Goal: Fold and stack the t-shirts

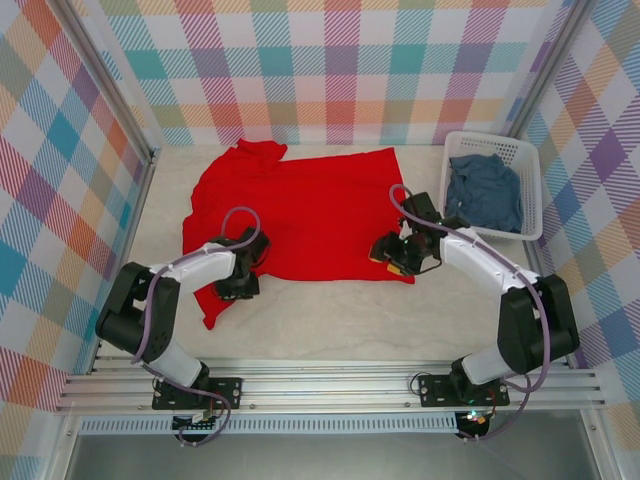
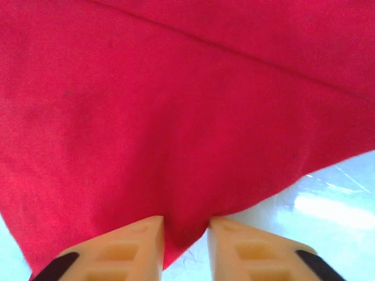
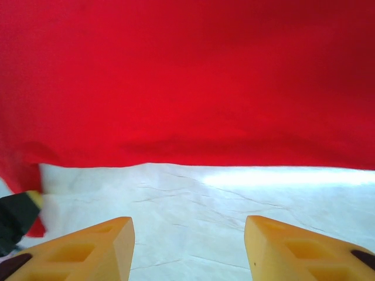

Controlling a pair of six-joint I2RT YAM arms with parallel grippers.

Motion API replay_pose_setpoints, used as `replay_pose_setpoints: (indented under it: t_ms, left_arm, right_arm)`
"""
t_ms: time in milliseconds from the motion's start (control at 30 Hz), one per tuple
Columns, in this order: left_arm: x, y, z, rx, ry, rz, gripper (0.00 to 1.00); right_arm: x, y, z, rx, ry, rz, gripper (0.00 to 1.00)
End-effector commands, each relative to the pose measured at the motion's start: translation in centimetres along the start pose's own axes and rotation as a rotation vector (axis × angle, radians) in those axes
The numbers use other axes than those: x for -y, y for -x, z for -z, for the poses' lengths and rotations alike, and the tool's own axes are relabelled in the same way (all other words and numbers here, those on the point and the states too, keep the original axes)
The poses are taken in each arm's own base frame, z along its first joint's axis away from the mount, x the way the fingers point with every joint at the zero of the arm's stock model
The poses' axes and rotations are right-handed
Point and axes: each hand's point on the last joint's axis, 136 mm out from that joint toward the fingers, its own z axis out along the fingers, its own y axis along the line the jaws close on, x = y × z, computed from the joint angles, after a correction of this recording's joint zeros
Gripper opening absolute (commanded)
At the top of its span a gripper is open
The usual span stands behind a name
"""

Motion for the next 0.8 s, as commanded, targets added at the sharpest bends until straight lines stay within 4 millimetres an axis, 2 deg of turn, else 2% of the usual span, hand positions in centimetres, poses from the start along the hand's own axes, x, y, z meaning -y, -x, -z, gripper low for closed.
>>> replay_pose_setpoints:
  t_ms: [0,67,100,233,500,633,767]
  left_arm:
    - [0.0,-0.2,-0.8,-0.009,0.034,-0.032,0.13]
    - [-0.2,0.4,-0.3,0.011,0.047,-0.019,0.01]
    - [-0.2,0.6,0.2,0.018,0.048,-0.017,0.0]
    - [-0.3,1.8,2.1,0.034,0.051,-0.039,0.0]
    - [0.0,3.9,4.8,-0.01,0.041,-0.072,0.0]
    - [-0.2,5.6,4.6,-0.081,0.053,-0.132,0.0]
    - [-0.9,8.8,4.1,-0.098,0.086,-0.169,0.0]
  right_arm:
    - [3.5,-0.9,0.3,0.015,-0.146,-0.048,0.53]
    - [4.7,-1.5,-0.5,-0.007,-0.184,-0.073,0.53]
    - [5.2,-1.7,-0.8,-0.015,-0.201,-0.084,0.52]
    - [5.7,-1.5,-1.7,-0.022,-0.216,-0.092,0.52]
    - [4.7,0.1,-2.3,-0.023,-0.227,-0.054,0.51]
    - [4.4,0.2,-3.2,-0.057,-0.223,-0.072,0.5]
    - [5.0,0.5,-4.6,-0.078,-0.255,-0.084,0.49]
